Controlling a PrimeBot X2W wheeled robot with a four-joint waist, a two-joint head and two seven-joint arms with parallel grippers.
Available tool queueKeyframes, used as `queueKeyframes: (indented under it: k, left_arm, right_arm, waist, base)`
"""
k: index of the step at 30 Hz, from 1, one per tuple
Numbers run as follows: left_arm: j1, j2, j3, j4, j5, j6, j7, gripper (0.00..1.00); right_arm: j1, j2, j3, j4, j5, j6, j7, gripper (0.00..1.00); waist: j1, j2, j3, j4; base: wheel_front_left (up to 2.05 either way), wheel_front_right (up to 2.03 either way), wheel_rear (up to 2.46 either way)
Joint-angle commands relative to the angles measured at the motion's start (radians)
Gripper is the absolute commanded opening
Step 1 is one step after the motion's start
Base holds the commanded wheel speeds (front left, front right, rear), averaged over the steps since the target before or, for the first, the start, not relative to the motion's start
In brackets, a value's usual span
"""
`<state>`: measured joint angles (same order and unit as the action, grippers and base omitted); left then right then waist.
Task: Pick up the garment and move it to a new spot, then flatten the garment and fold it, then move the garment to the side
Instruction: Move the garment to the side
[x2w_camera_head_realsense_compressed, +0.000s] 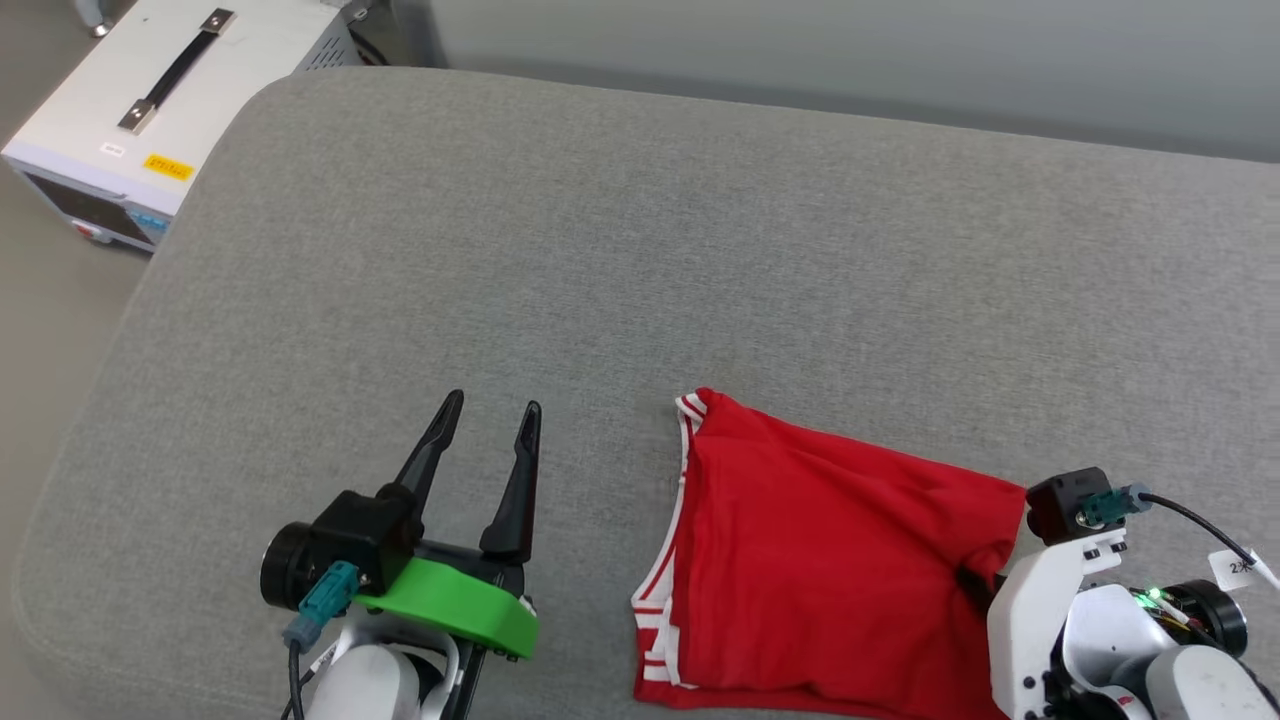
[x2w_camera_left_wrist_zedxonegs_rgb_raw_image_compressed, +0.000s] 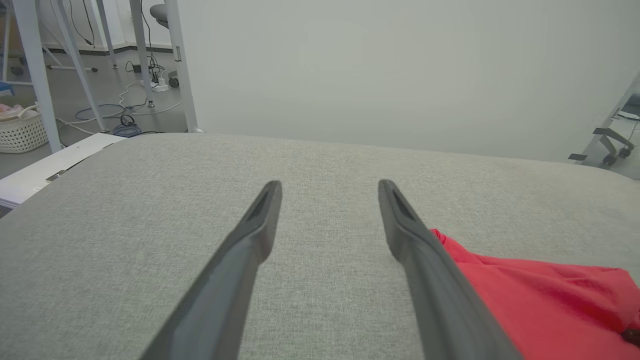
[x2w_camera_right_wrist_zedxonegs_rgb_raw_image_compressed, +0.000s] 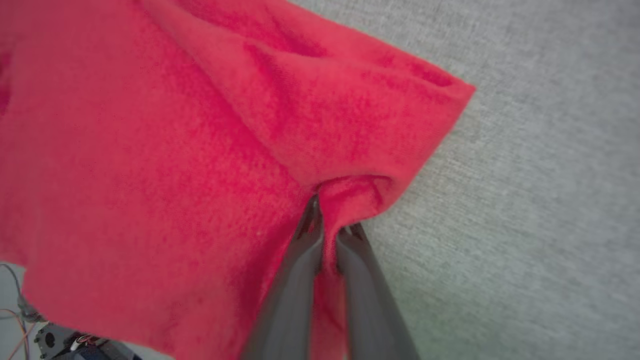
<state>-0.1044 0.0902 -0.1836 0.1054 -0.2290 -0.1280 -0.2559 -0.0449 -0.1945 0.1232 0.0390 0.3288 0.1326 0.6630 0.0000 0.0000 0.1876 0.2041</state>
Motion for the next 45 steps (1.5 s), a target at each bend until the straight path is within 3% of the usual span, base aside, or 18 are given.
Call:
queueKeyframes:
  k: [1,13,18,25,32,37,39,41,42,45]
  left_arm:
    - [-0.003,0.006,-0.003,0.001,-0.005,-0.003,-0.006,1.0]
    - [-0.005,0.02,-0.048,-0.021,-0.029,-0.003,-0.006,1.0]
    - [-0.045,0.033,-0.091,-0.042,-0.028,-0.003,-0.006,1.0]
    - [-0.117,0.082,-0.173,-0.104,-0.021,-0.003,-0.006,1.0]
    - [-0.185,0.131,-0.204,-0.182,-0.004,-0.003,0.014,1.0]
    - [-0.228,0.16,-0.21,-0.283,0.009,-0.002,0.074,1.0]
    - [-0.256,0.168,-0.207,-0.355,0.004,0.0,0.117,1.0]
    - [-0.268,0.179,-0.202,-0.397,0.005,0.001,0.138,1.0]
    - [-0.271,0.189,-0.199,-0.421,0.007,0.003,0.15,1.0]
    - [-0.268,0.197,-0.191,-0.431,0.005,0.009,0.155,1.0]
  right_arm:
    - [-0.003,-0.049,0.011,-0.003,-0.015,-0.002,0.003,0.0]
    - [-0.123,-0.403,0.198,-0.109,-0.001,-0.002,0.062,0.0]
    - [-0.2,-0.523,0.239,-0.069,0.042,-0.002,0.032,0.0]
    - [-0.298,-0.669,0.28,0.059,0.048,-0.002,-0.094,0.0]
    - [-0.419,-0.677,0.24,0.247,-0.008,-0.002,-0.235,0.0]
    - [-0.523,-0.653,0.193,0.413,-0.098,-0.002,-0.363,0.0]
    - [-0.59,-0.653,0.168,0.539,-0.188,-0.002,-0.452,0.0]
    - [-0.649,-0.624,0.108,0.635,-0.239,-0.002,-0.521,0.0]
    - [-0.687,-0.575,0.047,0.711,-0.259,-0.002,-0.579,0.0]
    - [-0.713,-0.535,0.02,0.773,-0.289,-0.002,-0.621,0.0]
  waist:
    - [0.0,0.0,-0.029,-0.052]
    - [0.0,0.0,0.0,-0.3]
    - [0.0,0.0,0.065,-0.387]
    - [0.0,0.0,0.194,-0.487]
    - [0.0,0.0,0.307,-0.543]
    - [0.0,0.0,0.392,-0.556]
    - [0.0,0.0,0.445,-0.546]
    - [0.0,0.0,0.476,-0.539]
    - [0.0,0.0,0.495,-0.53]
    - [0.0,0.0,0.502,-0.523]
  base:
    - [0.0,0.0,0.0]
    - [0.0,0.0,0.0]
    - [0.0,0.0,0.0]
    - [0.0,0.0,0.0]
    - [0.0,0.0,0.0]
    - [0.0,0.0,0.0]
    - [0.0,0.0,0.0]
    - [0.0,0.0,0.0]
    - [0.0,0.0,0.0]
    - [0.0,0.0,0.0]
